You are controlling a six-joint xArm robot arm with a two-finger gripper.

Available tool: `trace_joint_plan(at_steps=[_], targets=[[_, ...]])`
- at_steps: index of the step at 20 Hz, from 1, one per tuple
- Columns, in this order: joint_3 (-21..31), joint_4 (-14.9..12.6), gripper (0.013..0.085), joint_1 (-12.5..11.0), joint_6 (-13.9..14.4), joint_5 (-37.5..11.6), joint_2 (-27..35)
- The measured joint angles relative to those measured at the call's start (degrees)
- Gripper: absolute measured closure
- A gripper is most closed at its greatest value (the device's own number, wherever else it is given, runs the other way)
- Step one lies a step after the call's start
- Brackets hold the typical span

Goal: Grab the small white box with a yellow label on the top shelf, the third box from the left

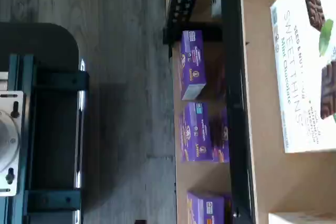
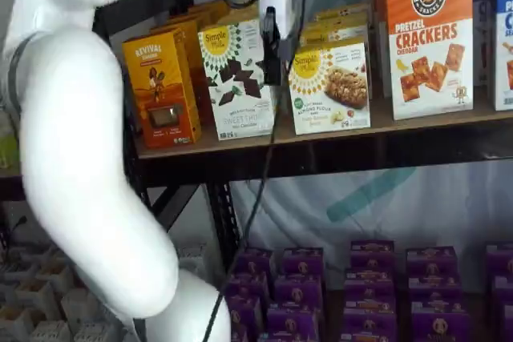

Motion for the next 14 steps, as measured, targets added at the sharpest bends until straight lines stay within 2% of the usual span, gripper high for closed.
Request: trace_joint_plan(at_steps=[1, 2, 3, 6, 10, 14], targets=[[-0.6, -0.9, 0.0130, 0.5, 0.2, 1.0, 0.5], [-2.1, -3.5, 0.0130, 1.9, 0.9, 3.6, 1.5], [-2.4, -4.7, 0.0130, 2.6, 1.3, 5.0, 1.8], [-1.7, -4.9, 0.0130, 3.0, 1.7, 5.9, 1.1], [-0.3, -0.8, 0.0130, 1.1, 1.2, 4.2, -0.4], [0.1, 5.2, 0.0130, -1.6, 0.5, 0.9, -0.9]])
